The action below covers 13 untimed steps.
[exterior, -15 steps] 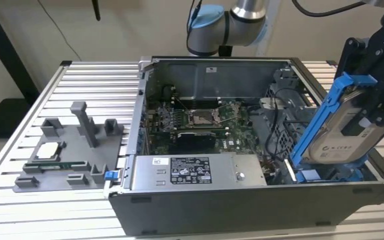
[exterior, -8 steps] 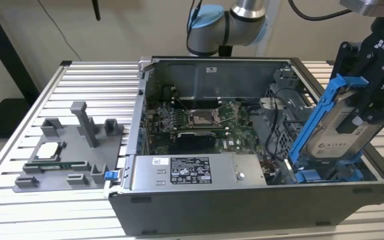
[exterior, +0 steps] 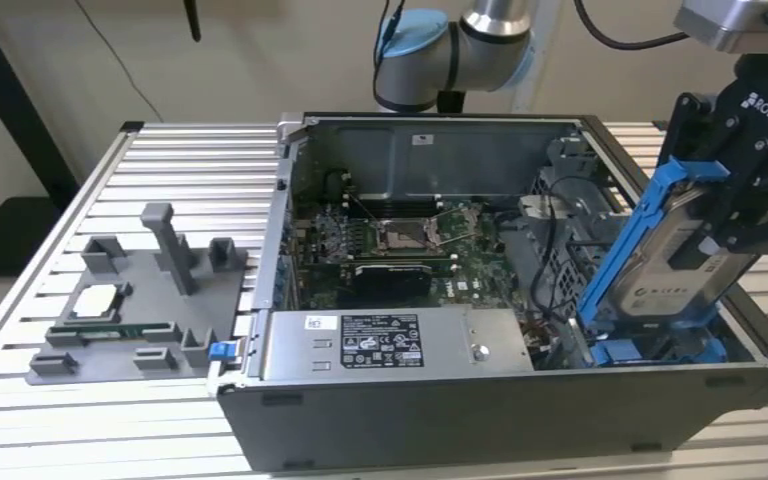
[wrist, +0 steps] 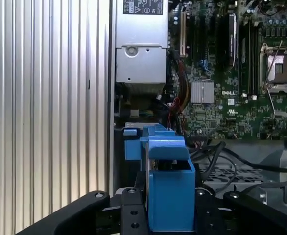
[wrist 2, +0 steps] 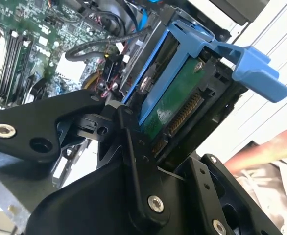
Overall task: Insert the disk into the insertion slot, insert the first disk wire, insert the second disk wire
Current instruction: 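Insert the disk into the insertion slot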
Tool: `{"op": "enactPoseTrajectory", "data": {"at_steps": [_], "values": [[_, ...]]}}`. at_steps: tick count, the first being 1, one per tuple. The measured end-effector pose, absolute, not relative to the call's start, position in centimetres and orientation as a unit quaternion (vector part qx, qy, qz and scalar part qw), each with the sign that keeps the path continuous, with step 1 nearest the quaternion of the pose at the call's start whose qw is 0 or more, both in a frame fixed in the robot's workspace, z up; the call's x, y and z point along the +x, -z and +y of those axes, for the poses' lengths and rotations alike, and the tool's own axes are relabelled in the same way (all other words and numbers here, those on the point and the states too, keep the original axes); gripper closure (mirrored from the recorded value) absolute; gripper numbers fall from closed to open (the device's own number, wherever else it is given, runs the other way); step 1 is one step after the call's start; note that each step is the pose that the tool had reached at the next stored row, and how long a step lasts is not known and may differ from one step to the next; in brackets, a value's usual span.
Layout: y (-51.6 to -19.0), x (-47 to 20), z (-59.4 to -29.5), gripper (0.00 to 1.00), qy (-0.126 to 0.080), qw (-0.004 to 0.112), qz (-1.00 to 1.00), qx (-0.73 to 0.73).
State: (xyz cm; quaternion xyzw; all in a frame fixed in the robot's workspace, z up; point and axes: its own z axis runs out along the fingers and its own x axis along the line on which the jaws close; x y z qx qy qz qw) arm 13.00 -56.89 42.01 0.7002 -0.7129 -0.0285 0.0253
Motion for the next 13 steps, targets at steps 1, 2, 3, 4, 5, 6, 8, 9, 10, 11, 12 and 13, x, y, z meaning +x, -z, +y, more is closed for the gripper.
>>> {"op": "enactPoseTrajectory", "data": {"at_steps": [1, 2, 3, 4, 5, 6, 8, 9, 10, 11, 12, 13], "values": [[-41.95, 13.02, -56.88, 1.0, 0.029, 0.025, -0.713, 0.7], [-41.89, 13.05, -56.88, 1.0, 0.029, 0.025, -0.713, 0.7], [-41.85, 13.06, -56.89, 1.0, 0.029, 0.025, -0.713, 0.7], [-41.79, 13.07, -56.9, 1.0, 0.03, 0.024, -0.713, 0.7], [-41.73, 13.07, -56.9, 1.0, 0.03, 0.024, -0.713, 0.7], [-41.67, 13.08, -56.92, 1.0, 0.031, 0.023, -0.713, 0.7], [-41.55, 13.17, -56.95, 1.0, 0.032, 0.022, -0.713, 0.7], [-41.49, 13.24, -56.97, 1.0, 0.033, 0.021, -0.713, 0.7], [-41.43, 13.31, -56.97, 1.0, 0.034, 0.02, -0.713, 0.7], [-41.38, 13.39, -56.97, 1.0, 0.034, 0.02, -0.713, 0.7], [-41.33, 13.43, -56.97, 1.0, 0.035, 0.019, -0.713, 0.7], [-41.29, 13.49, -56.98, 1.0, 0.035, 0.019, -0.713, 0.7]]}}
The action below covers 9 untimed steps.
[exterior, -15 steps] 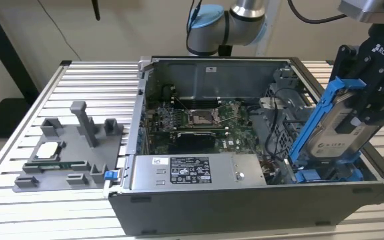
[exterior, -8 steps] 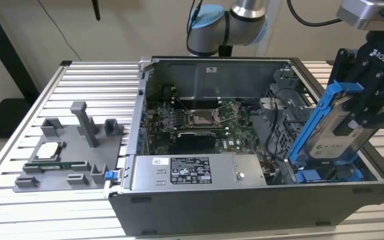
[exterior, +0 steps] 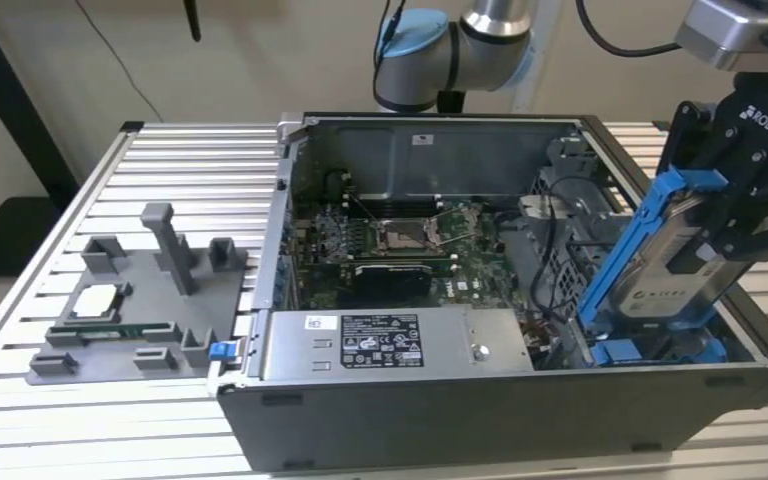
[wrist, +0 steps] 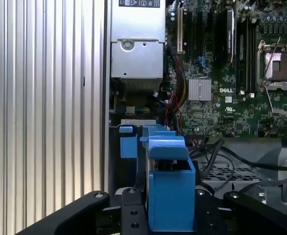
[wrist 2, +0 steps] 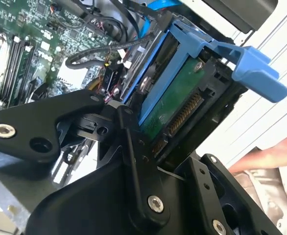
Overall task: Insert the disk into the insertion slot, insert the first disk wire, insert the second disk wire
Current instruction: 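Insert the disk into the insertion slot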
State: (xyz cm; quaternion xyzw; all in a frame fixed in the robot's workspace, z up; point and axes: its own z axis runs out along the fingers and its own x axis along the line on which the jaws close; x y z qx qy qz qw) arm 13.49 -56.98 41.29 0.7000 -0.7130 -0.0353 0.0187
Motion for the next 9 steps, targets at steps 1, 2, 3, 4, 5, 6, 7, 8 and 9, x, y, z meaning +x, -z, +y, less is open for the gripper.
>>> {"op": "enactPoseTrajectory", "data": {"at_steps": [1, 2, 3, 4, 5, 6, 7, 8, 9], "values": [[-41.24, 13.54, -56.98, 1.0, 0.036, 0.018, -0.713, 0.7], [-41.2, 13.56, -56.99, 1.0, 0.036, 0.018, -0.713, 0.7], [-41.15, 13.56, -56.99, 1.0, 0.036, 0.018, -0.714, 0.699], [-41.09, 13.56, -57.03, 1.0, 0.036, 0.018, -0.714, 0.699], [-41.02, 13.56, -57.07, 1.0, 0.037, 0.017, -0.714, 0.699], [-40.96, 13.56, -57.09, 1.0, 0.037, 0.017, -0.715, 0.698], [-40.91, 13.57, -57.15, 1.0, 0.037, 0.017, -0.715, 0.698], [-40.86, 13.57, -57.24, 1.0, 0.037, 0.017, -0.715, 0.698], [-40.82, 13.57, -57.34, 1.0, 0.037, 0.017, -0.715, 0.698]]}}
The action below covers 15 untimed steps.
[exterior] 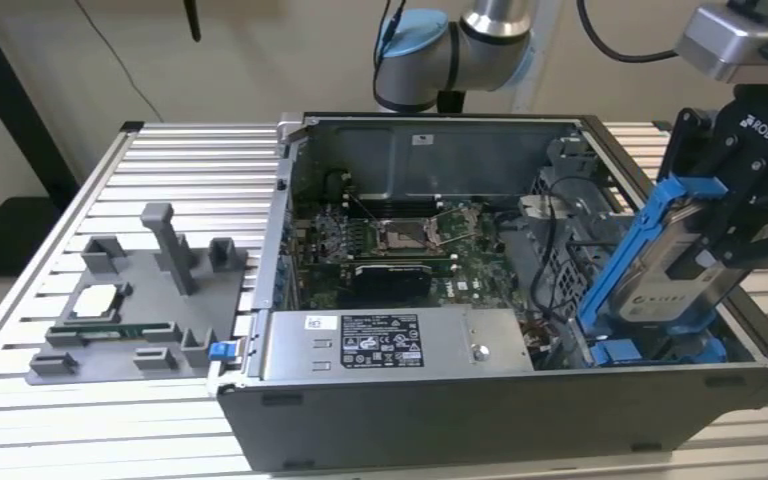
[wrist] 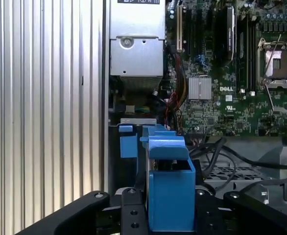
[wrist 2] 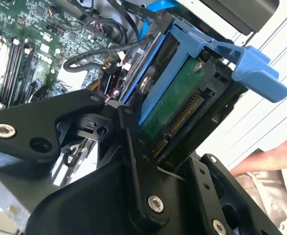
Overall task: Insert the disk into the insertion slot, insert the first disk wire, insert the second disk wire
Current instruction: 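Insert the disk into the insertion slot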
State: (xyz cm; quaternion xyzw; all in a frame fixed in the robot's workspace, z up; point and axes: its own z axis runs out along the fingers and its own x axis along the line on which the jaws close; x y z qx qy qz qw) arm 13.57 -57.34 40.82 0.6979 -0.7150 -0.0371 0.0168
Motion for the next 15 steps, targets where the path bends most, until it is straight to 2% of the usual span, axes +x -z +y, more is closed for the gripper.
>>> {"op": "enactPoseTrajectory", "data": {"at_steps": [15], "values": [[-39.0, 13.6, -57.7, 1.0, 0.043, 0.011, -0.719, 0.694]]}}
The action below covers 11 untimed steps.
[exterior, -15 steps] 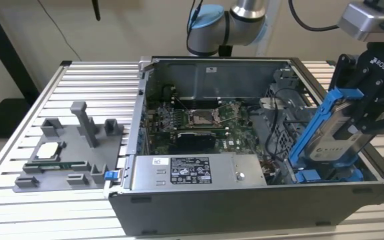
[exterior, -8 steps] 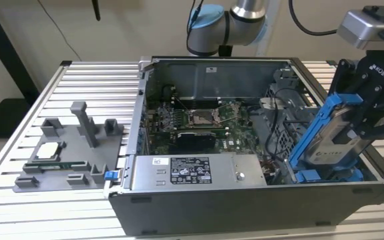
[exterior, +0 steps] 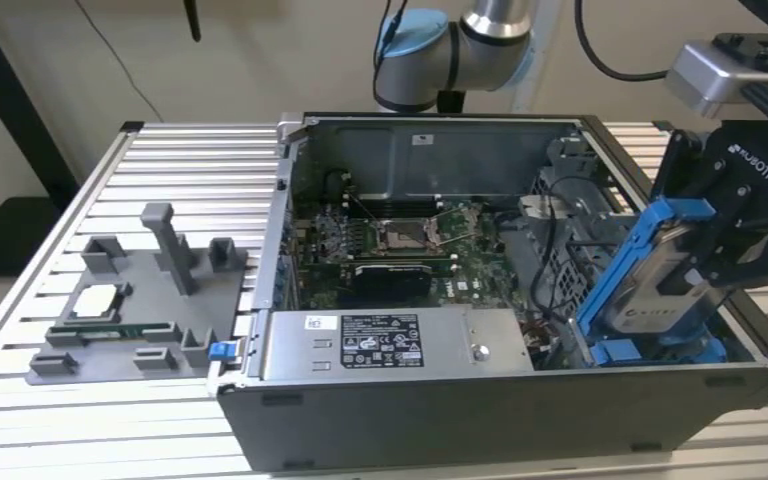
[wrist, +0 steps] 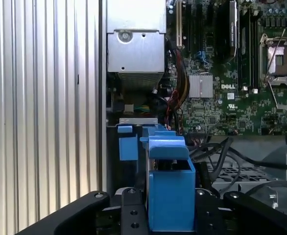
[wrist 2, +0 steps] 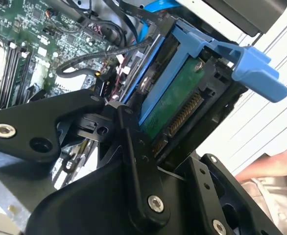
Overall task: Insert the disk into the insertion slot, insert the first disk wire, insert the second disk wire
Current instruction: 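Insert the disk into the insertion slot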
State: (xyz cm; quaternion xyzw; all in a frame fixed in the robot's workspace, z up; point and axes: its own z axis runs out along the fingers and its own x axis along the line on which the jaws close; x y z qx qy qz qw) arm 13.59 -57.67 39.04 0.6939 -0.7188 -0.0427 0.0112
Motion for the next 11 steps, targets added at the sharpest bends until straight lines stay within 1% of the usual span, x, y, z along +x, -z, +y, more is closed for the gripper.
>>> {"op": "enactPoseTrajectory", "data": {"at_steps": [7, 8, 11], "values": [[-38.46, 13.6, -57.65, 1.0, 0.043, 0.011, -0.719, 0.694], [-38.47, 13.6, -57.65, 0.0, 0.043, 0.011, -0.719, 0.694], [-38.67, 13.6, -57.66, 0.0, 0.043, 0.012, -0.719, 0.694]]}}
